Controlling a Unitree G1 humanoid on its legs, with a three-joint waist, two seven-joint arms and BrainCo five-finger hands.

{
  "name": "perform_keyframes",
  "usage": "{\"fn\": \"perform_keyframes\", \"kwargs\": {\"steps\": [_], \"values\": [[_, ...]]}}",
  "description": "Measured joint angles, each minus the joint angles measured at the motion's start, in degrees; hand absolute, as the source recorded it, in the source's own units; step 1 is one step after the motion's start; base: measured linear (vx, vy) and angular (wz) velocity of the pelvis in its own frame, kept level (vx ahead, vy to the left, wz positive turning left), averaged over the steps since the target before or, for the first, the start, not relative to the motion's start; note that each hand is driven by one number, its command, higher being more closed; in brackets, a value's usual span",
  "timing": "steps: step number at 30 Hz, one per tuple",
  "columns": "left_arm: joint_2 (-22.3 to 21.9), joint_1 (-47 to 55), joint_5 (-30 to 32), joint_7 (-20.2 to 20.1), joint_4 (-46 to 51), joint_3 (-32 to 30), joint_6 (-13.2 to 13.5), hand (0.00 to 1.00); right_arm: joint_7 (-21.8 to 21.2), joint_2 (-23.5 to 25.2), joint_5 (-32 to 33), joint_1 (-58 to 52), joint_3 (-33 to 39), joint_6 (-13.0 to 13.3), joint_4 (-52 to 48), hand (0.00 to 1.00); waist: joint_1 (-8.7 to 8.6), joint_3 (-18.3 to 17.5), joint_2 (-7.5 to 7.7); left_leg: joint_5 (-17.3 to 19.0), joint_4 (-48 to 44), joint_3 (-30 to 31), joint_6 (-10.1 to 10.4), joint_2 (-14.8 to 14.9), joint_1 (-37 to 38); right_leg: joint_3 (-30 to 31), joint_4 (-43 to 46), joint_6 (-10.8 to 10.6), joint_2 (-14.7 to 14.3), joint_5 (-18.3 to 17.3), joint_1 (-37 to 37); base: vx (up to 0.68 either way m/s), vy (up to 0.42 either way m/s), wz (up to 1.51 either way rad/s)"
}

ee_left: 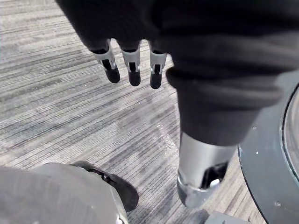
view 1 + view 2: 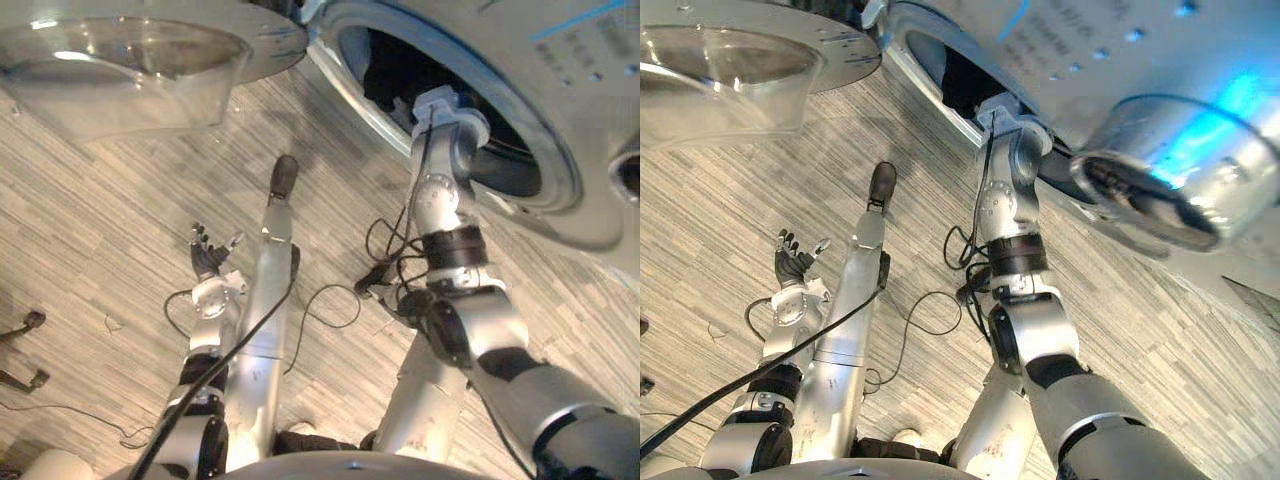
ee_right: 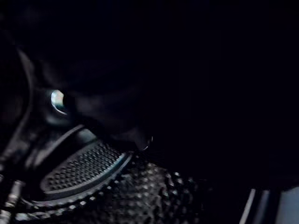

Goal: Pick up the laundry basket with both hands and put the clothes into the washing machine.

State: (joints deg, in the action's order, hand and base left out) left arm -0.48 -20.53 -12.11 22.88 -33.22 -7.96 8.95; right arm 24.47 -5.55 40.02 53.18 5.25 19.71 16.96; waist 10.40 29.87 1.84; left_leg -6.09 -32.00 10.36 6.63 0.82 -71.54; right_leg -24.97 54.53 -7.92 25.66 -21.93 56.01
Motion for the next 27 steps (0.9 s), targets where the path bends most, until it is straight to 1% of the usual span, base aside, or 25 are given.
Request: {"fn": "perform_keyframes", "kwargs": {"steps": [1, 3, 5, 7, 9, 11, 13, 16, 20, 21, 24, 27], "values": [[0.1, 0.0, 0.0, 0.2, -0.1, 0.0, 0.0, 0.00, 0.0, 0.7, -0.1, -1.9, 0.2, 0.4, -1.8, 1.00, -0.28, 0.0, 0.01, 0.0, 0.2, -0.1, 0.0, 0.0, 0.2, 0.0, -0.1, 0.0, 0.0, 0.0, -0.1, 0.03, 0.011, -0.02], [0.5, 0.9, 0.1, 0.6, 0.1, -0.5, 0.0, 0.00, 0.9, 3.6, -1.8, -9.0, 0.6, 1.3, -7.5, 1.00, -1.36, 0.0, 0.02, 0.1, 0.4, -0.6, -0.1, 0.4, 0.7, 0.4, -0.7, -0.1, -0.4, 0.1, -0.3, 0.03, 0.013, -0.09], [0.9, 1.4, 0.2, 0.7, 0.3, -0.8, 0.0, 0.00, 1.5, 5.3, -2.3, -12.5, 0.7, 2.0, -10.4, 1.00, -1.93, 0.0, 0.03, 0.1, 0.8, -0.8, 0.0, 0.8, 1.0, 0.6, -1.4, 0.0, -1.0, 0.4, -0.4, 0.02, 0.016, -0.14], [1.2, 1.9, 1.1, 0.7, 0.6, -0.9, -0.1, 0.00, 2.4, 5.7, -3.7, -15.1, 1.9, 2.7, -11.3, 1.00, -2.54, 0.0, 0.05, 0.2, 1.3, -1.1, 0.0, 1.2, 1.7, 0.8, -1.8, 0.1, -1.2, 0.6, -0.6, 0.01, 0.013, -0.14], [1.2, 2.2, 1.1, 0.9, 0.9, -0.9, 0.1, 0.00, 2.4, 5.1, -4.1, -15.2, 1.9, 2.6, -11.2, 1.00, -2.38, 0.0, 0.06, 0.3, 1.6, -1.2, 0.1, 1.9, 2.1, 1.0, -2.5, 0.3, -2.0, 1.0, -0.9, 0.00, 0.011, -0.16], [1.2, 2.4, 1.1, 0.9, 1.2, -0.9, 0.1, 0.00, 3.4, 5.5, -4.4, -13.7, 2.3, 2.6, -11.2, 1.00, -2.35, 0.0, 0.07, 0.0, 3.1, -1.2, 0.1, 2.1, 2.7, 0.9, -3.4, 0.3, -2.1, 1.4, -1.0, 0.00, 0.006, -0.04], [1.3, 3.3, 1.1, 0.8, 2.7, -0.9, 0.0, 0.00, 5.1, 4.6, -4.3, -9.6, 3.8, 2.6, -10.6, 1.00, -2.52, 0.0, 0.10, -0.5, 3.4, -1.2, 0.2, 2.1, 2.6, 0.8, -3.7, 0.3, -2.2, 1.6, -0.9, 0.00, 0.000, 0.00], [1.2, 3.6, 1.0, 0.8, 3.0, -0.9, 0.1, 0.00, 6.8, 3.9, -4.2, -5.3, 4.2, 2.8, -6.8, 1.00, -2.52, 0.0, 0.11, -0.6, 3.3, -1.3, 0.1, 2.1, 2.4, 0.9, -4.2, 0.1, -2.5, 2.0, -0.9, 0.01, 0.019, -0.03], [1.3, 3.7, 0.9, 0.8, 3.5, -0.9, 0.1, 0.00, 7.3, -2.0, -3.0, 5.9, 3.9, 2.6, -6.0, 1.00, -2.32, 0.0, 0.13, -1.1, 4.0, -1.1, -0.1, 2.6, 1.9, 0.6, -5.8, 0.0, -3.1, 3.2, -0.8, 0.01, 0.039, -0.09], [1.3, 3.7, 0.4, 0.8, 3.5, -0.9, 0.1, 0.00, 7.4, -2.6, -3.0, 7.6, 3.8, 2.6, -5.1, 1.00, -2.21, 0.1, 0.17, -1.5, 4.6, -1.0, -0.1, 2.6, 1.9, 0.3, -6.2, 0.0, -3.2, 3.4, -0.8, 0.02, 0.040, 0.02], [1.2, 3.7, -0.3, 0.9, 3.7, -0.8, 0.0, 0.00, 9.6, -4.1, -3.2, 10.4, 4.0, 2.7, -4.8, 1.00, -1.97, 0.1, 0.19, -2.3, 5.9, -0.8, -0.2, 2.6, 1.9, -0.4, -7.0, 0.2, -3.3, 3.7, -0.9, 0.03, 0.018, 0.02], [1.4, 3.7, -0.4, 0.9, 4.0, 0.2, 0.2, 0.00, 11.6, -4.4, -4.0, 12.2, 4.5, 2.6, -4.8, 1.00, -1.33, 0.1, 0.19, -4.2, 9.4, -0.8, -0.2, 3.8, 2.6, -0.8, -10.5, 0.7, -5.0, 5.9, -1.1, 0.04, 0.011, -0.19]]}}
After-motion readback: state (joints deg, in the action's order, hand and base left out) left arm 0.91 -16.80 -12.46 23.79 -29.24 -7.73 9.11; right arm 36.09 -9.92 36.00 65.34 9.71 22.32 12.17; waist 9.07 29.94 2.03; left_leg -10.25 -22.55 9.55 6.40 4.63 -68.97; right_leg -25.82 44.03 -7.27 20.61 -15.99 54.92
